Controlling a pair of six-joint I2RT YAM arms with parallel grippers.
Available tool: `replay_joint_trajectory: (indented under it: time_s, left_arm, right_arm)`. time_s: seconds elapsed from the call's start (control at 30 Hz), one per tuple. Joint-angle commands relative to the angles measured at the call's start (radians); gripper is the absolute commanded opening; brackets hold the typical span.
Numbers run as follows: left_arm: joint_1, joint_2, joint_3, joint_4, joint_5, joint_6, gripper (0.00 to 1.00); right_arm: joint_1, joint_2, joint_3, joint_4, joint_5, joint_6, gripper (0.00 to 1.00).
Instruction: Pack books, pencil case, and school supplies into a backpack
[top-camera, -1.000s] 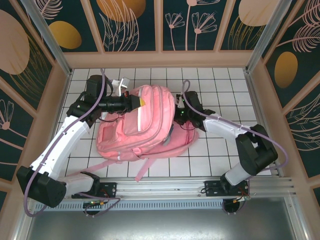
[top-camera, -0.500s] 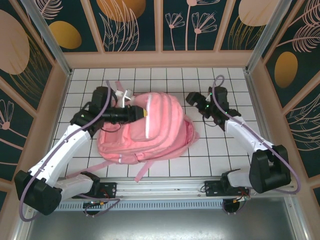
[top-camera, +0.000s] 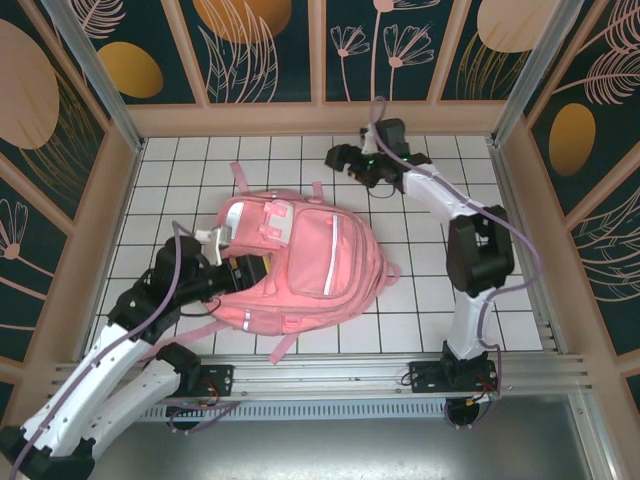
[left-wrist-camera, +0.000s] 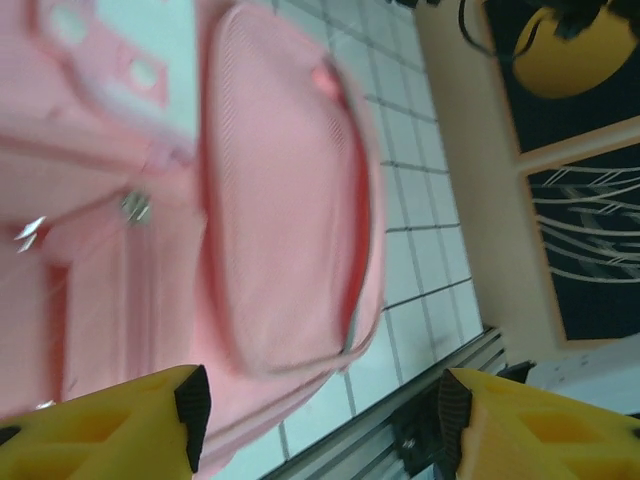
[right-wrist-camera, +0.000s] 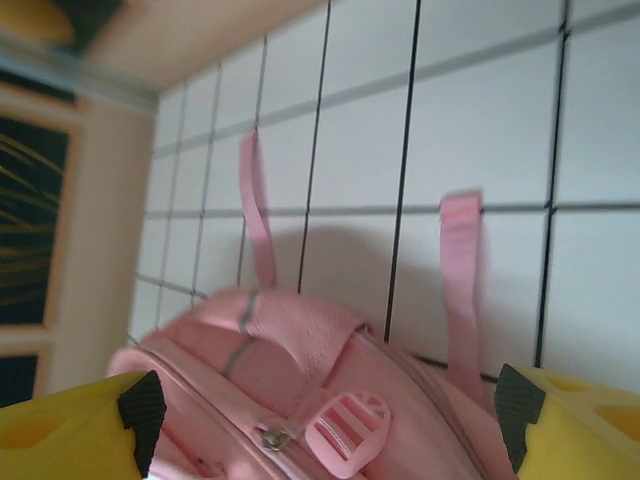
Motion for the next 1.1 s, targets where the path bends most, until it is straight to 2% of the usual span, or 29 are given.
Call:
replay_joint_trajectory:
  time_s: [0.0,0.1,0.17,0.33,0.47,0.53,0.7,0.83,1.07]
  left_arm:
    - [0.002,-0.094,-0.074,-0.159,0.044,-0.063,0.63]
    - [0.002,-0.166,-0.094,-0.255,0.103,-0.059,0.63]
    - [0.002,-0.184,-0.109,-0.333,0.101,-0.045,0.63]
    - [0.002,-0.124,-0.105,-0.484,-0.037,0.025,0.67]
    - [0.003,-0.017,-0.069,-0.492,-0.175,0.03,0.72]
    - [0.002,0.03,-0.069,-0.455,-0.238,-0.006,0.75]
    - [0.002,0.151,-0.105,-0.254,-0.313,-0.076,0.81]
    - [0.015,0.309,-0.069,-0.114,-0.372,-0.028,0.89]
    - [0.12,0.611,0.069,0.056,-0.38,0.093,0.9]
  right_arm:
    - [0.021,0.061,0.059,-0.107,-0.031,-0.056,0.87]
    - [0.021,0.096,0.066,-0.106,-0.024,-0.05,0.88]
    - [0.023,0.115,0.068,-0.105,-0.019,-0.045,0.88]
    - [0.032,0.124,0.031,-0.094,0.026,-0.034,0.88]
    - [0.034,0.068,-0.09,-0.016,0.066,0.001,0.88]
    - [0.033,0.034,-0.164,0.028,0.074,0.019,0.88]
    - [0.032,-0.021,-0.291,0.099,0.079,0.045,0.88]
    - [0.029,-0.073,-0.392,0.156,0.086,0.07,0.88]
    - [0.031,-0.179,-0.539,0.211,0.141,0.104,0.87]
